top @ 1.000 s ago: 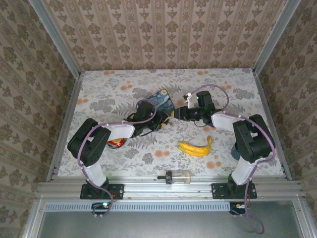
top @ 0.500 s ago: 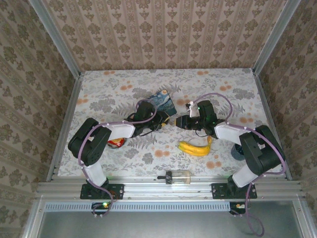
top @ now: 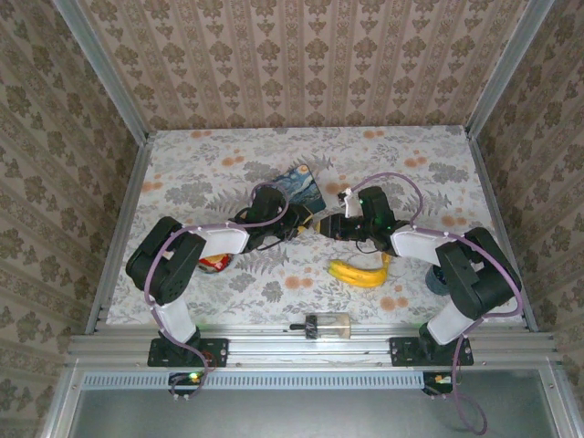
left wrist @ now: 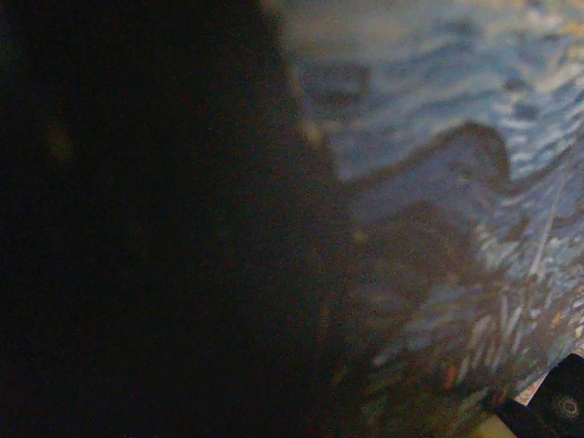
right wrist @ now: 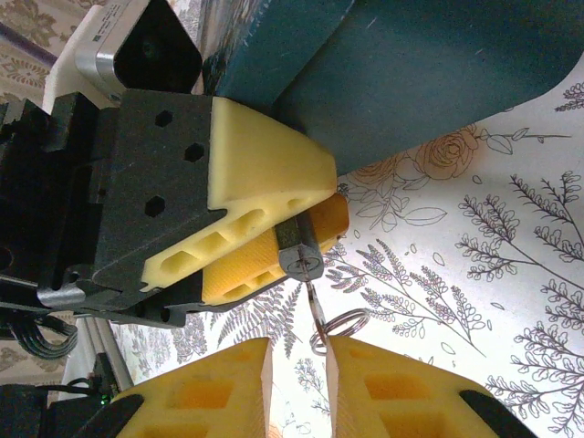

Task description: Unlock a padlock with a key

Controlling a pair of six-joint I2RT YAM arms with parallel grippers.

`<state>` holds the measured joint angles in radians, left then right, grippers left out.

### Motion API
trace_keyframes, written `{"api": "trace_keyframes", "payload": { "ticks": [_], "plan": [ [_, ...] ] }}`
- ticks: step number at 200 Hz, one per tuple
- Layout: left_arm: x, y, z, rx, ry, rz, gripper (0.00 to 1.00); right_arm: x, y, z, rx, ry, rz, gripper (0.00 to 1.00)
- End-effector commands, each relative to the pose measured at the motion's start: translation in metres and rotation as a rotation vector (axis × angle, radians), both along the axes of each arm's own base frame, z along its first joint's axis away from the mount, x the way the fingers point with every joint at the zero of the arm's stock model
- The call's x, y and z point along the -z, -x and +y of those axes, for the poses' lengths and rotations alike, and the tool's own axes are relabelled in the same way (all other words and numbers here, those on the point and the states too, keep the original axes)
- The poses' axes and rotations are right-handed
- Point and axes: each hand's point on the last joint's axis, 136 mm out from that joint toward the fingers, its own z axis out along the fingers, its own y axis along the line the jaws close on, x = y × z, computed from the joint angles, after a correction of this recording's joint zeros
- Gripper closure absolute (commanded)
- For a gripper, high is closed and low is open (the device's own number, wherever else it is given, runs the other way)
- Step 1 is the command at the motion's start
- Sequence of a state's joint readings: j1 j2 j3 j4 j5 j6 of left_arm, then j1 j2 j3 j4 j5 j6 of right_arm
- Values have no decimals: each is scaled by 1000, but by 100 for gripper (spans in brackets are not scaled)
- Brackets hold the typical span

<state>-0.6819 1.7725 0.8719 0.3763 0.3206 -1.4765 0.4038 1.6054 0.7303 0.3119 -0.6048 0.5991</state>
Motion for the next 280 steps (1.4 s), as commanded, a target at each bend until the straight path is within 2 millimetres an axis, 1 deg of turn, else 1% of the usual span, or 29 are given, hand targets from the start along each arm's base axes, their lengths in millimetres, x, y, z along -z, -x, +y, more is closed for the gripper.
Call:
{"api": "trace_keyframes", "payload": {
  "ticks": [1, 30, 73, 119, 138, 170, 193, 213, 240, 263, 280],
  "plan": [
    [40, 31, 1, 30, -20, 224, 100, -5, -6, 4, 2, 6, -24, 76],
    [39, 32, 1, 30, -17, 222, 100, -2, -5, 6, -3, 11, -20, 76],
    [38, 31, 1, 31, -14, 220, 100, -1, -7, 7, -3, 13, -21, 78],
    [36, 31, 0, 32, -11, 218, 100, -1, -9, 8, -6, 9, -22, 83],
    [36, 31, -1, 36, -8, 217, 100, 0, -9, 9, -6, 10, -19, 87],
    [35, 31, -2, 40, -7, 216, 100, 0, -11, 9, -8, 11, -17, 89],
    [34, 31, -4, 46, -3, 215, 100, -2, -13, 10, -9, 12, -25, 96],
    [33, 32, -7, 53, -1, 214, 100, -5, -15, 11, -12, 10, -34, 100],
    [33, 32, -8, 55, -2, 215, 100, -11, -16, 12, -17, 9, -47, 100],
    [34, 33, -7, 56, -6, 219, 100, -20, -16, 15, -26, 0, -60, 100],
    [34, 32, -7, 53, -5, 217, 100, -21, -15, 14, -16, 10, -63, 100]
  ]
}}
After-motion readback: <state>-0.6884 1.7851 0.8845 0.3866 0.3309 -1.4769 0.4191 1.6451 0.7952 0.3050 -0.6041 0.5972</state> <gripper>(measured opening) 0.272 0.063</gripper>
